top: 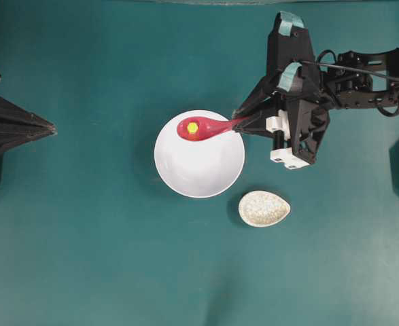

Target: Scoop the yellow hexagonal prism block from the bowl with a spoon using the right arm.

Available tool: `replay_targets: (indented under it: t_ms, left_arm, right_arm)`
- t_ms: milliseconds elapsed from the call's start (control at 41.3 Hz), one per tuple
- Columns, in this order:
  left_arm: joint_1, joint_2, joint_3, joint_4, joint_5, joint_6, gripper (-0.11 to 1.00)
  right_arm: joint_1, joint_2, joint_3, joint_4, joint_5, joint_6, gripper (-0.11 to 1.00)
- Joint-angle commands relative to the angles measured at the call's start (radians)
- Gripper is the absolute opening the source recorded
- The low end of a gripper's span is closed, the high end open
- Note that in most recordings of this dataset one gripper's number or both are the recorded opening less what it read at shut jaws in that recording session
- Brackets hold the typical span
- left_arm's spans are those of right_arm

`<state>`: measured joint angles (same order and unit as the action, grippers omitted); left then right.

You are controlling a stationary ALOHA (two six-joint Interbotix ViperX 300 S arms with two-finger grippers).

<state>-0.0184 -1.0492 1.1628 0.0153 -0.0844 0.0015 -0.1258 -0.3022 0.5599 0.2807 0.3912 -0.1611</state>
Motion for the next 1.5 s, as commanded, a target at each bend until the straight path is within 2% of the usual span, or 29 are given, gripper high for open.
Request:
replay_targets:
  t_ms: [0, 1478]
  left_arm:
    - [-0.002, 0.011, -0.023, 0.002, -0.009, 0.002, 0.06]
    - [-0.002, 0.009, -0.025, 0.006, -0.032, 0.008, 0.06]
  right_arm:
    - [0.000, -0.023, -0.012, -0.002, -0.011, -0.002, 0.24]
    - [0.000, -0.035, -0.012, -0.003, -0.011, -0.002, 0.24]
